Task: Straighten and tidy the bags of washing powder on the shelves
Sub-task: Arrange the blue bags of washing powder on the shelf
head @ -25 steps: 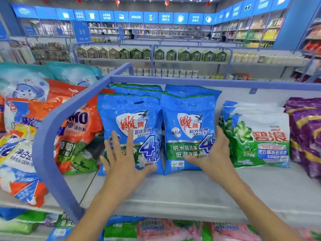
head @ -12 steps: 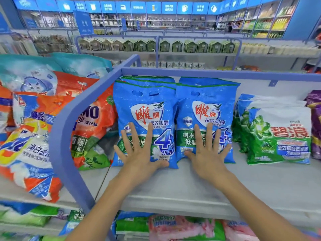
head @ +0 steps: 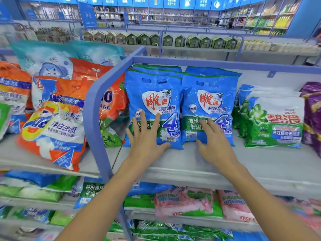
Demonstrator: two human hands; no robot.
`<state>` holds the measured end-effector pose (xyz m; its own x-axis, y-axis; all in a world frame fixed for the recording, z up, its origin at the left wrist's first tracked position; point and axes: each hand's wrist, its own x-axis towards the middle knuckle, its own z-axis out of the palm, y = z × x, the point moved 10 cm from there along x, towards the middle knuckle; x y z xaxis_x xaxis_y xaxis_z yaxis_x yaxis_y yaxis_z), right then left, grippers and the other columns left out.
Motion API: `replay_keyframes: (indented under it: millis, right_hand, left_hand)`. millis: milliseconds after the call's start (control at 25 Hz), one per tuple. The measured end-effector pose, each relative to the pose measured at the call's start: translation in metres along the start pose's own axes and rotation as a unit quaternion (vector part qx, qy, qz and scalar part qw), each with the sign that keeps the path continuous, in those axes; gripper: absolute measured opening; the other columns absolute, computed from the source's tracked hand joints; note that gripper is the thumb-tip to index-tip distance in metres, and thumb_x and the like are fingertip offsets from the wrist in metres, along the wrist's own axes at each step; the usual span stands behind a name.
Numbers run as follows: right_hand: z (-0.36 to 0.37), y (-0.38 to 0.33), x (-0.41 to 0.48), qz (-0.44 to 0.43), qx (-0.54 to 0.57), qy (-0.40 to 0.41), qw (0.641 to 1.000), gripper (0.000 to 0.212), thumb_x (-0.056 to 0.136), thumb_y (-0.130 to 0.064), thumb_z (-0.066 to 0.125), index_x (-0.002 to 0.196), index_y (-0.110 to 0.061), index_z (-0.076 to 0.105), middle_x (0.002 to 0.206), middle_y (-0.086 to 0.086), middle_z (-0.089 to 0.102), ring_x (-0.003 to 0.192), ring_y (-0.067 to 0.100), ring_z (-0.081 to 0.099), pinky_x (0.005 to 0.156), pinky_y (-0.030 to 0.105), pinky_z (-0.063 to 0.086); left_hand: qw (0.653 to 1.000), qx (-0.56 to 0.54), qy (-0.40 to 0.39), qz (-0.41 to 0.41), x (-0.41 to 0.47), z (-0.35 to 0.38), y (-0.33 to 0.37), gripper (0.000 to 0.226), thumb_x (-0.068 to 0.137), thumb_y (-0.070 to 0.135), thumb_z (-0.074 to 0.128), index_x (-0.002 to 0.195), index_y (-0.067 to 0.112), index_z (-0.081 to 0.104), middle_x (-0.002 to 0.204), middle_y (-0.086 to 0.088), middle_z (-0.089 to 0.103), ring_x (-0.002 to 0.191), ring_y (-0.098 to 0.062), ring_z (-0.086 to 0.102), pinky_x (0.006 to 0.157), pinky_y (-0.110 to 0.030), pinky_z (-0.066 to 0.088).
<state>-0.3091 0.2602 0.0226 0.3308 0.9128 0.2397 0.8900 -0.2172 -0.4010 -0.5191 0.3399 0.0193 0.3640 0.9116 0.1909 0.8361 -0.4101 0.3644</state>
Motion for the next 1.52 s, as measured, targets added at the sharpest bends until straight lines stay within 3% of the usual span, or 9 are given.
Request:
replay_keyframes:
  millis: [120,200,400,640,960,1240,1520]
  right_hand:
    - [0.0,-0.002,-0.026,-0.012,0.007,-0.041,0.999,0.064,0.103,-0.034,0.055,0.159,-0.02,0.028,0.17,0.002,0.013,0.156,0.024,0.016,0.123,0.04,0.022]
    - [-0.005,-0.004,-0.051,-0.021,-0.007,-0.06,0.998,0.061,0.104,-0.043,0.048,0.158,-0.02,0.032,0.169,0.002,0.019,0.155,0.02,0.019,0.121,0.037,0.023]
    - [-0.018,-0.004,-0.113,-0.049,-0.035,-0.052,0.997,0.06,0.104,-0.05,0.042,0.156,-0.019,0.037,0.165,0.004,0.032,0.151,0.022,0.028,0.122,0.037,0.022]
    - [-0.012,-0.01,-0.192,-0.064,-0.008,-0.044,0.997,0.06,0.105,-0.048,0.04,0.157,-0.019,0.034,0.167,0.002,0.025,0.155,0.021,0.017,0.127,0.039,0.013]
    - [0.054,-0.036,-0.245,-0.058,0.011,-0.109,0.992,0.062,0.105,-0.048,0.042,0.158,-0.018,0.033,0.166,0.002,0.028,0.154,0.02,0.021,0.126,0.04,0.018]
    - [0.127,-0.073,-0.233,0.025,0.09,-0.162,0.982,0.067,0.104,-0.048,0.047,0.157,-0.01,0.03,0.164,0.009,0.032,0.149,0.025,0.03,0.118,0.038,0.027]
    - [0.202,-0.073,-0.182,0.127,0.128,-0.116,0.977,0.06,0.101,-0.046,0.053,0.148,-0.011,0.042,0.147,0.014,0.049,0.131,0.033,0.05,0.105,0.043,0.043]
  left_hand:
    - [1.0,0.007,0.006,0.02,-0.02,-0.011,0.001,0.081,0.097,0.051,0.057,0.162,0.034,0.013,0.171,-0.008,0.004,0.156,-0.035,-0.001,0.122,-0.063,0.011]
    - [1.0,0.016,-0.002,0.022,-0.04,-0.015,0.004,0.071,0.101,0.05,0.051,0.161,0.027,0.021,0.17,-0.009,0.013,0.156,-0.035,0.006,0.122,-0.06,0.017]
    - [0.997,0.067,-0.032,0.022,-0.1,-0.016,0.01,0.068,0.103,0.059,0.038,0.16,0.023,0.028,0.168,-0.01,0.02,0.155,-0.035,0.012,0.123,-0.056,0.018]
    - [0.997,0.067,-0.013,0.031,-0.192,-0.007,-0.007,0.07,0.102,0.062,0.029,0.159,0.023,0.031,0.168,-0.009,0.023,0.155,-0.033,0.018,0.122,-0.056,0.023]
    - [0.992,0.067,-0.084,-0.058,-0.269,0.035,-0.087,0.065,0.103,0.058,0.037,0.157,0.023,0.036,0.165,-0.01,0.03,0.153,-0.038,0.021,0.122,-0.057,0.023]
    - [0.988,0.022,-0.09,-0.122,-0.271,0.043,-0.186,0.063,0.103,0.051,0.046,0.154,0.014,0.041,0.16,-0.012,0.04,0.15,-0.034,0.03,0.121,-0.048,0.026]
    - [0.988,-0.028,-0.089,-0.119,-0.207,0.069,-0.265,0.064,0.103,0.049,0.045,0.154,0.011,0.04,0.16,-0.014,0.039,0.149,-0.035,0.03,0.12,-0.05,0.03]
